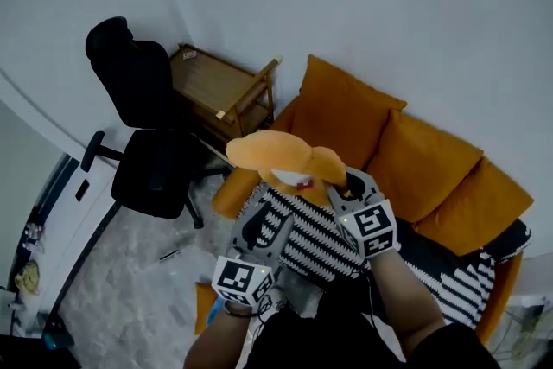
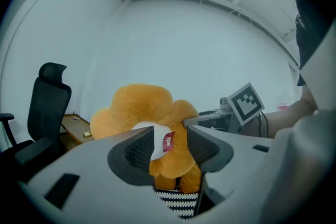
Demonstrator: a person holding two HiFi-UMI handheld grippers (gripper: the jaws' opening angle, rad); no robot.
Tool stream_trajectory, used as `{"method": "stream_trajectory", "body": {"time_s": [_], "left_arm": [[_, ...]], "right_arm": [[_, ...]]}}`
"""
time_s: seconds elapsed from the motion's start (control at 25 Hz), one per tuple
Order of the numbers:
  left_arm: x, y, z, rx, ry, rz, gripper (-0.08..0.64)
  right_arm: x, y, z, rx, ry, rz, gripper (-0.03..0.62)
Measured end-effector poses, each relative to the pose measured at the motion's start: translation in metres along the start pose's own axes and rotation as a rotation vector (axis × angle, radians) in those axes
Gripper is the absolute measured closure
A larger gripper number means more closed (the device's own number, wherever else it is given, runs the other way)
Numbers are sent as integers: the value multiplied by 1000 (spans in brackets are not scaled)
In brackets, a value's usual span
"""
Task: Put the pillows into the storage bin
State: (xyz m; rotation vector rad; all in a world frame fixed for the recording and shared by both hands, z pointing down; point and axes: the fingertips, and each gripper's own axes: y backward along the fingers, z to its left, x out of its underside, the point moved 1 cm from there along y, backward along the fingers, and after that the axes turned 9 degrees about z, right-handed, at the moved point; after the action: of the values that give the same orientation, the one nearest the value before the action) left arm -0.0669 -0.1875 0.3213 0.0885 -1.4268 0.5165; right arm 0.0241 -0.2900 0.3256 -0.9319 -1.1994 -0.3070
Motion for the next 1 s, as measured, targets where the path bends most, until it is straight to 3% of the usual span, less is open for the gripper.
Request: {"method": "stream_trajectory", "body": {"time_s": [0.48, 0.68, 1.0], "left_arm": [[-43, 98, 46, -159, -65, -88, 461], [-45, 133, 61, -203, -72, -101, 541], [-40, 188, 91, -318, -64, -92, 554]], "right_arm": [[-74, 6, 93, -93, 124, -94, 503], [-87, 1, 132, -140, 140, -114, 503], [-98, -16, 199, -256, 165, -128, 505]]}}
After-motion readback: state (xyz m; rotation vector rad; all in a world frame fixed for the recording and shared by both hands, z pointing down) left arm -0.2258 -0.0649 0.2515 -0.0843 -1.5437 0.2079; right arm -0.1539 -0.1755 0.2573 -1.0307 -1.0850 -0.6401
